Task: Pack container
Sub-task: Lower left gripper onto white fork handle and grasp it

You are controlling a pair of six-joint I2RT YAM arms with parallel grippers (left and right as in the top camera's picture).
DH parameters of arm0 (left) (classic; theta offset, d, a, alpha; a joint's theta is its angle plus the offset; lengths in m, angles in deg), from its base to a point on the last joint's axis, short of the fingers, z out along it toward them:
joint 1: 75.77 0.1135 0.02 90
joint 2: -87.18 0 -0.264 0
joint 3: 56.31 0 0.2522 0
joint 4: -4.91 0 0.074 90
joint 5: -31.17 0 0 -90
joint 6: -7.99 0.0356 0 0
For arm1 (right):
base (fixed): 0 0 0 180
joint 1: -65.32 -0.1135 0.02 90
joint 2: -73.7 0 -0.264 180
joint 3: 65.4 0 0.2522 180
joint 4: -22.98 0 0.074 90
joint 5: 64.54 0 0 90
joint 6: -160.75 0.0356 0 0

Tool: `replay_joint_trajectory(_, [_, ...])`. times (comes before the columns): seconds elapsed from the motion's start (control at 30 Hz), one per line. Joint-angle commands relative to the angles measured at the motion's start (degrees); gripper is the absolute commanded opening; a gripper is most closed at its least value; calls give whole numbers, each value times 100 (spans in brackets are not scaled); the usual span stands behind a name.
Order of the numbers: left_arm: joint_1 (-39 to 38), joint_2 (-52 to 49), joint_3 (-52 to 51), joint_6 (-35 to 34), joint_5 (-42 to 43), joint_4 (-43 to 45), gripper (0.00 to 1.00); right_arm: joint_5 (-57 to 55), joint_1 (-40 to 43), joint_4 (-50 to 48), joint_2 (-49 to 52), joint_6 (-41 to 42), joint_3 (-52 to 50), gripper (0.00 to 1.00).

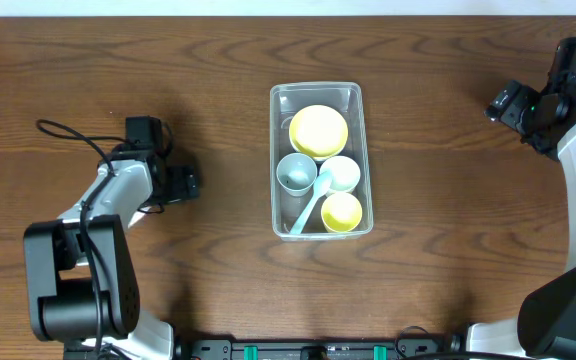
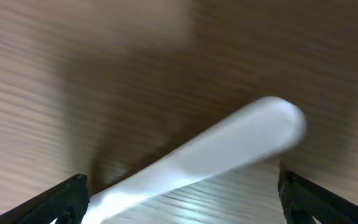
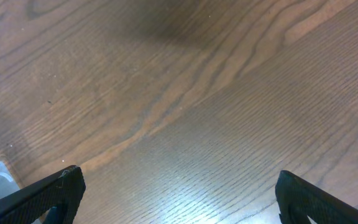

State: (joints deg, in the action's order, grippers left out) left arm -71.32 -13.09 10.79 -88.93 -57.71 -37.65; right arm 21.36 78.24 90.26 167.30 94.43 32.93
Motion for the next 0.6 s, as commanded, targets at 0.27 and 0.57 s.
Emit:
replay_joint_trajectory(0.27, [-39,-535,-409,-216,1478,-1078,98,-20,13,9,28,7,0,99])
replay_joint_trajectory(0.57, [-39,-535,-409,-435,1499,-1711,98,-20,13,9,28,4,0,99])
